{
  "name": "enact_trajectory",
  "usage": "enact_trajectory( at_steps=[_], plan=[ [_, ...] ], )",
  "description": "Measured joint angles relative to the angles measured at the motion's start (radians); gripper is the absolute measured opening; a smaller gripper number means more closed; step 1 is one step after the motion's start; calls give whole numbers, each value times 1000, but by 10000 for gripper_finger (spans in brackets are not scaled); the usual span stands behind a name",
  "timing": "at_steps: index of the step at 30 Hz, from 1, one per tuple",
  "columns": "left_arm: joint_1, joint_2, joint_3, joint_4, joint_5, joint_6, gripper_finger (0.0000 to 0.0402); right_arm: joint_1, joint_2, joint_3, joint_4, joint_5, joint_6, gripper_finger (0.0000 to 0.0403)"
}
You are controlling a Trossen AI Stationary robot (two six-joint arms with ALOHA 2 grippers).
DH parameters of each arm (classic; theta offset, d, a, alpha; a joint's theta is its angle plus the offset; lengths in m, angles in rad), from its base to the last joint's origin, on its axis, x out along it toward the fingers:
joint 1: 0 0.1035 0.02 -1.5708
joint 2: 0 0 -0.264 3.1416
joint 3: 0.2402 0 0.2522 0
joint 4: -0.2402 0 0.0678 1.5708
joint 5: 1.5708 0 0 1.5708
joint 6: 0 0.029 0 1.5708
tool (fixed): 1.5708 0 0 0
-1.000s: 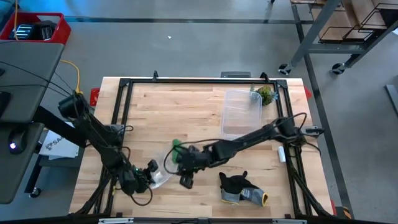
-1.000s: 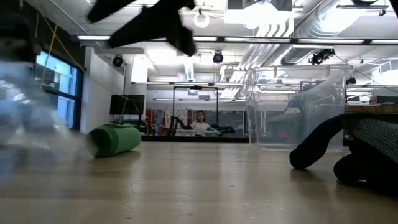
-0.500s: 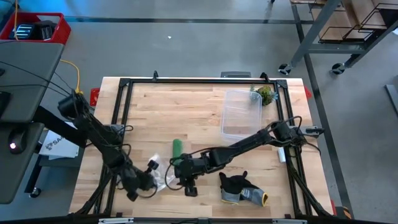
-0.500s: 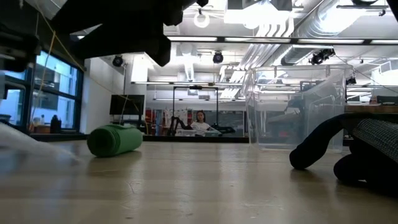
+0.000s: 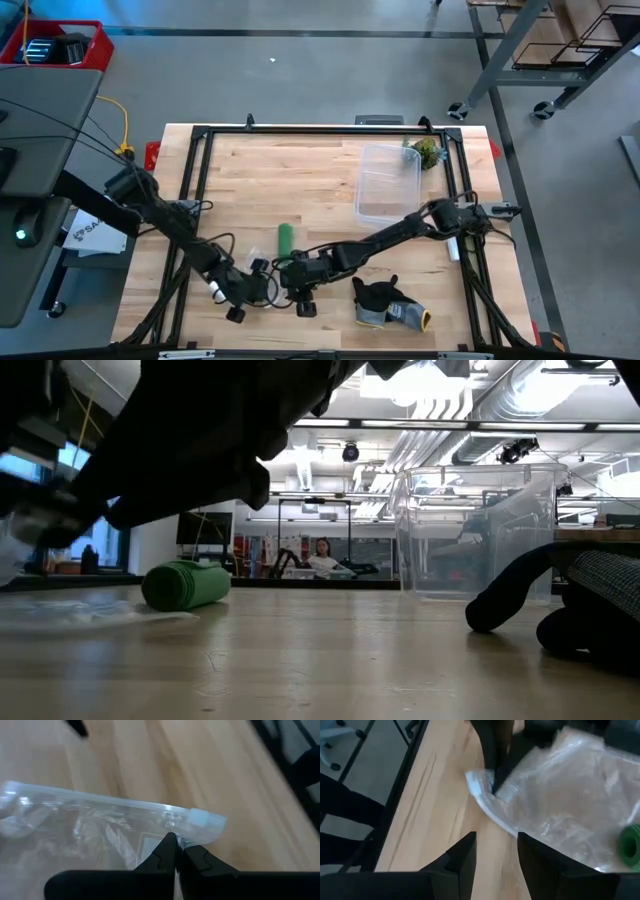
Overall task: Roll bandage
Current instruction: Open the transparent zip bag
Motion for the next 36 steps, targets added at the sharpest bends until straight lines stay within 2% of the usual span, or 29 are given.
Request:
enact_trajectory(
  at_steps=[6, 12, 18, 23, 27, 36],
  plan=[
    [0, 81, 1, 118, 13, -22, 0, 11, 20, 0, -16, 72, -16, 133],
    [-25, 33, 1, 224, 26, 26, 0, 8, 24, 0, -10, 69, -155, 133],
    [-27, 30, 0, 212, 26, 165, 0, 14, 24, 0, -38, 17, -386, 133],
    [-18, 34, -1, 121, 18, 348, 0, 10, 45, 0, -56, -14, -499, 133],
    [4, 34, -1, 59, 18, 436, 0, 8, 83, 0, -44, -22, -516, 133],
    [28, 34, 0, 66, 46, 485, 0, -4, 80, 1, -38, 15, -517, 133]
  ],
)
